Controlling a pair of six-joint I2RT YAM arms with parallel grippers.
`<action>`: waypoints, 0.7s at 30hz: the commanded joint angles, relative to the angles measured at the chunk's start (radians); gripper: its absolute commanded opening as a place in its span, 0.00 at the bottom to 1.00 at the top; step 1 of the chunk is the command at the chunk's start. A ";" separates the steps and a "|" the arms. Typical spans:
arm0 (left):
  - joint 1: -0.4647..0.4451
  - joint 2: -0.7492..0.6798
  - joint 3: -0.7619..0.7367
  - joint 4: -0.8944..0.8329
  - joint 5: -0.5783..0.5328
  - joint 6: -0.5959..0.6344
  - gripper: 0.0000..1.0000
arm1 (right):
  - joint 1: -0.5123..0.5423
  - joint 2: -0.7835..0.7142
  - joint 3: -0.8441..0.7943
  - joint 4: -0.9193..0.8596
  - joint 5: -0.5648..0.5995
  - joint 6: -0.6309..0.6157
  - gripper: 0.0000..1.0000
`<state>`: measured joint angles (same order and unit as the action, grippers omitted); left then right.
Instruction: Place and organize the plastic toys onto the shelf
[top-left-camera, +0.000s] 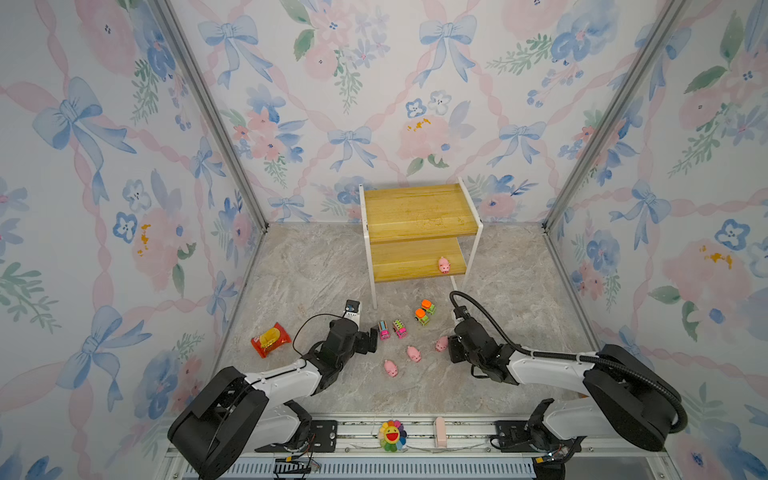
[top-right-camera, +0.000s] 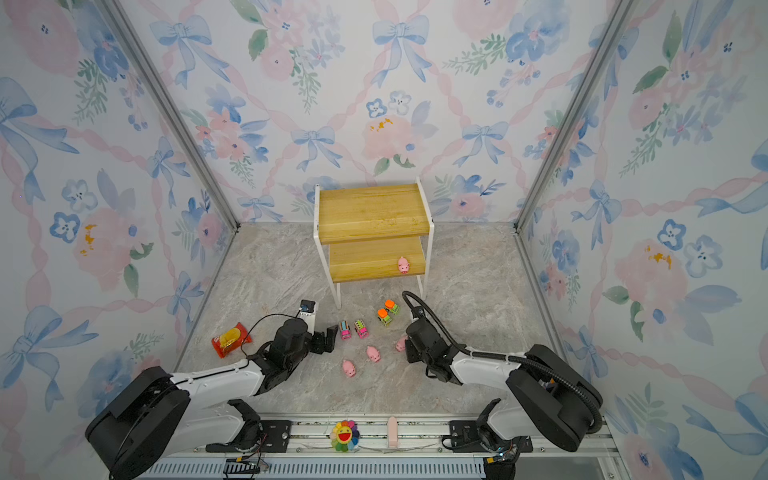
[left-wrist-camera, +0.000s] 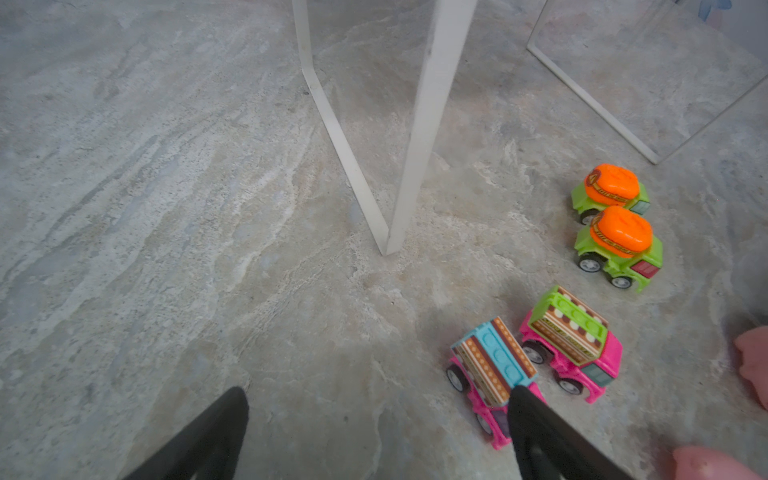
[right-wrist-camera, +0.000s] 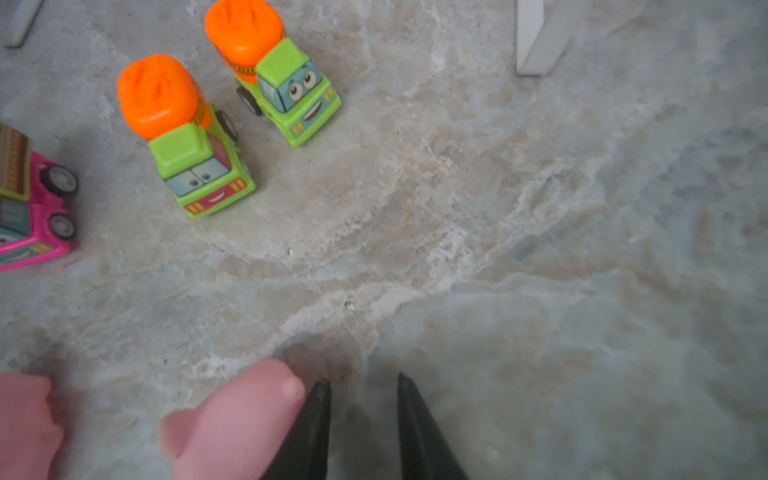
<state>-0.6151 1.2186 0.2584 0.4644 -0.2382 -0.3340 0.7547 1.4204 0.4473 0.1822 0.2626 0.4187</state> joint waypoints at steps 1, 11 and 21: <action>-0.006 -0.001 0.012 -0.002 -0.011 0.003 0.98 | -0.021 0.077 0.047 0.014 -0.038 -0.031 0.31; -0.007 -0.024 0.000 -0.003 -0.012 0.006 0.98 | 0.052 -0.127 -0.010 -0.101 0.094 -0.002 0.44; -0.007 -0.007 -0.002 -0.001 -0.006 0.002 0.98 | 0.180 -0.428 -0.232 -0.015 0.119 0.114 0.66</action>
<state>-0.6151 1.2072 0.2581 0.4648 -0.2382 -0.3340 0.9062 0.9997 0.2485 0.1459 0.3500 0.4774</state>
